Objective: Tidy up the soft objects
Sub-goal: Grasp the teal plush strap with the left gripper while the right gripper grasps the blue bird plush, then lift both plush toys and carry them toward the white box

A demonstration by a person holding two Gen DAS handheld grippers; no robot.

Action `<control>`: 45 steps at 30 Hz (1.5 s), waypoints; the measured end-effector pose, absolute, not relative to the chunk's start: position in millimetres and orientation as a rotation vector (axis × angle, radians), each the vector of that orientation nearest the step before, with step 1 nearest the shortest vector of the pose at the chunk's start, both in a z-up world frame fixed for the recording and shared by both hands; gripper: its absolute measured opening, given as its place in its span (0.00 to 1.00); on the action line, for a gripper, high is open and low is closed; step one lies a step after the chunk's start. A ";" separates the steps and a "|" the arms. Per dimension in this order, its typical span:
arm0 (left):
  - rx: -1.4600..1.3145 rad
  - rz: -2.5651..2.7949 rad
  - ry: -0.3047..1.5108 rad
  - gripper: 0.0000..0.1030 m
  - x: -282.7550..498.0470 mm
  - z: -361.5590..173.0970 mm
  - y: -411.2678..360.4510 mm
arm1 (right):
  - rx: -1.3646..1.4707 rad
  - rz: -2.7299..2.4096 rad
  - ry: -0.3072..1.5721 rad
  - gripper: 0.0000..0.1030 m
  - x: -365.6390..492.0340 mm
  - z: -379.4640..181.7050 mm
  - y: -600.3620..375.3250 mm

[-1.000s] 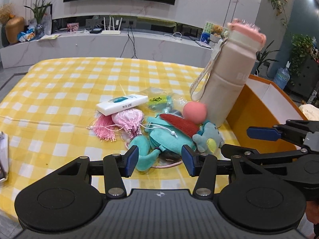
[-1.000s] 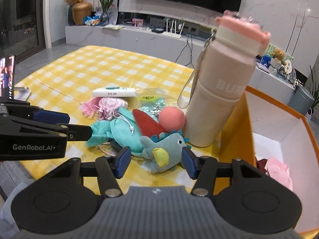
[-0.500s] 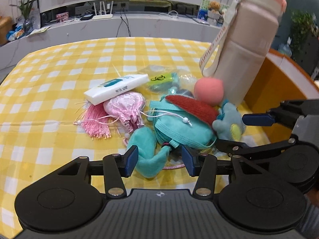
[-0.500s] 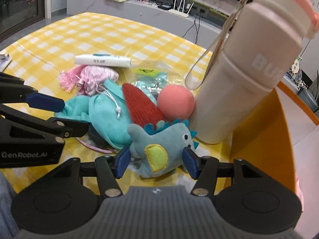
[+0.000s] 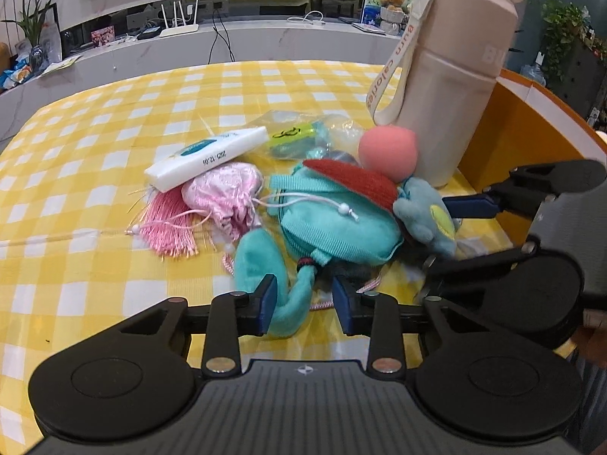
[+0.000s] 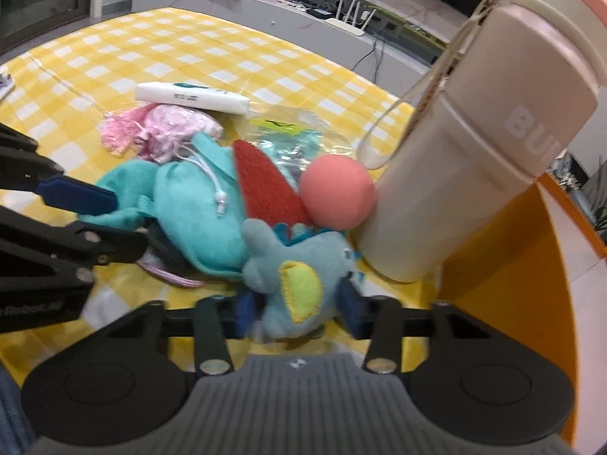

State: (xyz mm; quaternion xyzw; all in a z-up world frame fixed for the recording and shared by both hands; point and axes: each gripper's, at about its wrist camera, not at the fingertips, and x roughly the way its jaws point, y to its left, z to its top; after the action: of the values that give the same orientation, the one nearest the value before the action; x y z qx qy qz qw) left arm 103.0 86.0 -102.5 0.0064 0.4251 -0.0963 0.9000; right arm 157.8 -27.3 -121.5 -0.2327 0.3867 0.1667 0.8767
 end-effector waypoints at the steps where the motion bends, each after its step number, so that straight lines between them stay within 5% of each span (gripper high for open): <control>1: 0.023 -0.199 0.880 0.30 102.8 -102.9 84.6 | -0.465 0.352 0.812 0.38 158.8 -120.5 -30.0; 4: 0.042 -0.182 0.887 0.06 107.0 -103.0 79.8 | -0.476 0.357 0.810 0.35 157.3 -119.3 -29.7; 17: -0.013 -0.143 0.760 0.03 64.8 -55.6 90.7 | -0.406 0.386 0.768 0.31 123.9 -74.1 -38.3; 26: -0.083 -0.085 0.863 0.03 44.5 -68.4 112.2 | -0.317 0.376 0.876 0.32 105.1 -80.3 -56.9; 29: -0.121 -0.097 0.887 0.07 45.3 -71.7 114.0 | -0.276 0.374 0.900 0.32 107.4 -81.4 -61.5; 33: -0.162 -0.117 0.871 0.57 46.2 -69.0 116.8 | -0.264 0.385 0.892 0.32 111.1 -79.0 -59.7; 38: -0.176 -0.075 0.883 0.65 58.0 -70.3 122.9 | -0.269 0.411 0.872 0.32 119.1 -77.4 -49.5; 45: -0.349 -0.088 0.949 0.59 87.2 -91.3 137.8 | -0.268 0.464 0.880 0.32 127.4 -83.3 -27.7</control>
State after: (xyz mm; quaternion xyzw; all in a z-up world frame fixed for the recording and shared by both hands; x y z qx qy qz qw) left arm 87.2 137.8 -91.3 -0.1670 0.4543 -0.0422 0.8740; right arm 127.4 -27.7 -83.3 -0.1281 0.4208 0.2221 0.8702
